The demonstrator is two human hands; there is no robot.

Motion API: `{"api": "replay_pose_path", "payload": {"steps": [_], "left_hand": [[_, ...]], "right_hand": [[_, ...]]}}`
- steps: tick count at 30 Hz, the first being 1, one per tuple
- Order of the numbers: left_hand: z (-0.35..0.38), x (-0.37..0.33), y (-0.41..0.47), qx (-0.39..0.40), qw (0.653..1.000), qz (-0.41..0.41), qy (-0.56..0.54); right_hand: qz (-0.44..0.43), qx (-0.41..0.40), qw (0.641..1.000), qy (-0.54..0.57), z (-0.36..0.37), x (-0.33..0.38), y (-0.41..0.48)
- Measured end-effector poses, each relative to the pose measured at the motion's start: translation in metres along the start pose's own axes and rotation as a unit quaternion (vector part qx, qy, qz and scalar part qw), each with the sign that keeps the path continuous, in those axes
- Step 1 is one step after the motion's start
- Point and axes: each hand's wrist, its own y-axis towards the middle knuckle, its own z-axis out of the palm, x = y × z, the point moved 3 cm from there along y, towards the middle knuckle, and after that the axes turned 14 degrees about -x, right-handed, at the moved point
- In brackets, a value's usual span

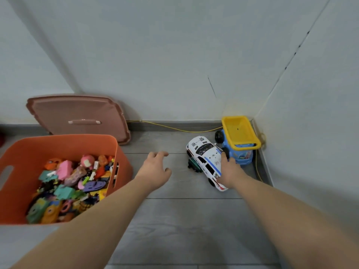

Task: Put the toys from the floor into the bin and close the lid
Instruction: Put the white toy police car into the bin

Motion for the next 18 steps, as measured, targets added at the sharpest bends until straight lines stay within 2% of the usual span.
{"api": "replay_pose_path", "payload": {"steps": [5, 9, 13, 18], "left_hand": [[-0.005, 0.013, 0.002, -0.004, 1.0, -0.006, 0.009], [-0.013, 0.016, 0.003, -0.005, 1.0, 0.001, 0.008], [-0.029, 0.018, 0.001, -0.01, 1.0, 0.003, 0.002], [-0.052, 0.024, 0.003, -0.031, 0.999, 0.007, 0.001]], "right_hand": [[0.054, -0.005, 0.998, 0.036, 0.004, 0.006, 0.003], [0.115, 0.011, 0.984, 0.133, 0.01, 0.015, -0.006], [0.095, -0.001, 0.984, 0.153, 0.001, 0.031, -0.017], [-0.002, -0.056, 0.985, 0.161, -0.037, 0.057, -0.021]]}}
